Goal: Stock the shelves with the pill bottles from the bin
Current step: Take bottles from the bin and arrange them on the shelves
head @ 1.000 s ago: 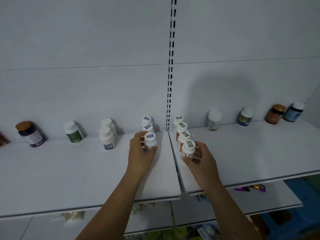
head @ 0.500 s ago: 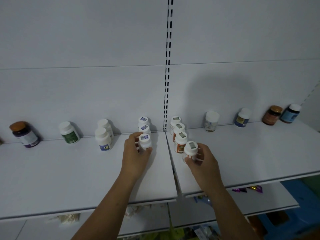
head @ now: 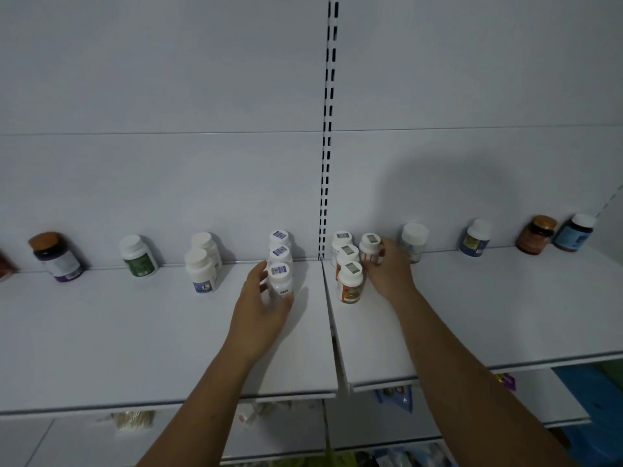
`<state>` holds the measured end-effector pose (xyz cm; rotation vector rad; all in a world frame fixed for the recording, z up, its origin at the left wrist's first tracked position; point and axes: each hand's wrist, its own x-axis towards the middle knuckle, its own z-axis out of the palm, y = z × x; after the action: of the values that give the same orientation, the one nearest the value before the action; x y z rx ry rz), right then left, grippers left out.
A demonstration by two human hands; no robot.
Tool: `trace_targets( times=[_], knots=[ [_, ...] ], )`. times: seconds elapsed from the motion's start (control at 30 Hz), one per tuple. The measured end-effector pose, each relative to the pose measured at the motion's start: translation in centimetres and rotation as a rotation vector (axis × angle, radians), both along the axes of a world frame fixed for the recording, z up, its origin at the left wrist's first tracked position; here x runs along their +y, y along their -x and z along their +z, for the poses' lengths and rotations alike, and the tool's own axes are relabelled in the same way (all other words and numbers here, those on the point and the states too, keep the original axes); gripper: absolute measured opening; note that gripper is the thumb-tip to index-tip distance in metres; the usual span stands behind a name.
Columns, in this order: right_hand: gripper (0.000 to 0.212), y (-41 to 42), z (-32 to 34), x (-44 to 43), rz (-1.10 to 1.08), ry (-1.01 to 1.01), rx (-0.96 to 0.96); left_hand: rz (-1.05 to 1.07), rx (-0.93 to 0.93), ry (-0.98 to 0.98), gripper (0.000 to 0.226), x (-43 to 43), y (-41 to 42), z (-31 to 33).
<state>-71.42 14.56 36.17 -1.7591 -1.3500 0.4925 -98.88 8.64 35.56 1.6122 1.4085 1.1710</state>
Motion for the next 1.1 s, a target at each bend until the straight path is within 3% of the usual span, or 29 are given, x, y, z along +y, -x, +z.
trace_targets(
  times=[0.1, 0.27, 0.5, 0.63, 0.73, 0.87, 1.1],
  knots=[
    [0.039, 0.0, 0.0, 0.7, 0.001, 0.004, 0.043, -0.031, 0.0, 0.029, 0.071, -0.2, 0.2, 0.1],
    [0.018, -0.1, -0.2, 0.1, 0.057, 0.001, 0.039, -0.039, 0.031, 0.046, 0.068, -0.1, 0.4, 0.0],
    [0.046, 0.6, 1.2, -3.5, 0.034, 0.079, 0.078, -0.026, 0.062, 0.049, 0.066, -0.3, 0.0, 0.3],
    [0.05, 2.2, 3.2, -8.2, 0.022, -0.089, 0.024, -0.022, 0.119, 0.004, 0.068, -1.4, 0.7, 1.9],
    [0.047, 6.0, 6.5, -10.9, 0.19, -0.252, -0.029, 0.048, 0.264, -0.143, 0.078, -2.6, 3.0, 4.7],
    [0.06, 12.4, 10.0, -11.0, 0.536, -0.216, -0.247, 0.12, 0.533, -0.327, 0.07, -5.1, 7.3, 9.4],
    [0.076, 24.8, 10.8, -10.9, 0.946, -0.196, -0.467, 0.398, 0.797, -0.126, 0.078, -12.6, 19.6, 9.9]
  ],
)
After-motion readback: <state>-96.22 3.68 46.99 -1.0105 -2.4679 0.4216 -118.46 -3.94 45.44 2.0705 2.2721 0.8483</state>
